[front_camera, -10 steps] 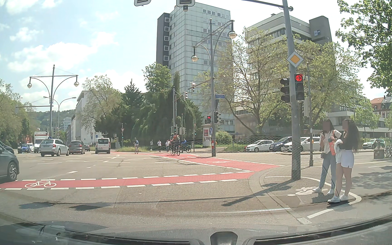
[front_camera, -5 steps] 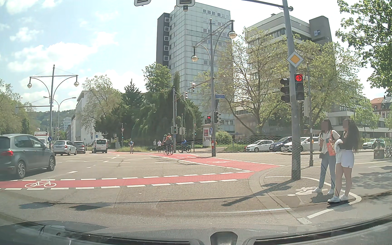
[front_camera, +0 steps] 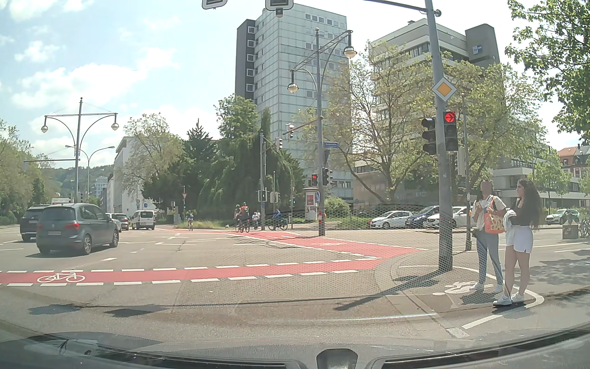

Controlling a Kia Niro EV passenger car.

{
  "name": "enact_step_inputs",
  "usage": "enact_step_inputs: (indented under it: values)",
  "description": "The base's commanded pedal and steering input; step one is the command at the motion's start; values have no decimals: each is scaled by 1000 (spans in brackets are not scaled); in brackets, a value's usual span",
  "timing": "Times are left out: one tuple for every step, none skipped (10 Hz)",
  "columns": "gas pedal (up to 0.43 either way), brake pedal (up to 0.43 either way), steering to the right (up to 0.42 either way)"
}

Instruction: Follow the waypoints while adhering to traffic rules and regulations

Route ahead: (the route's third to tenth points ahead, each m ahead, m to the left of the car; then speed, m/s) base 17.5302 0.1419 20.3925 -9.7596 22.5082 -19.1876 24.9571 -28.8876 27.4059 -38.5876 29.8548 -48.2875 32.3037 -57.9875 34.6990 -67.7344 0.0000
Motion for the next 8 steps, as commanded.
enact_step_inputs:
  values:
    - [0, 268, -91]
    - [0, 268, -91]
    - [0, 262, -91]
    - [0, 262, -91]
    - [0, 268, -91]
    - [0, 262, -91]
    - [0, 262, -91]
    - [0, 268, -91]
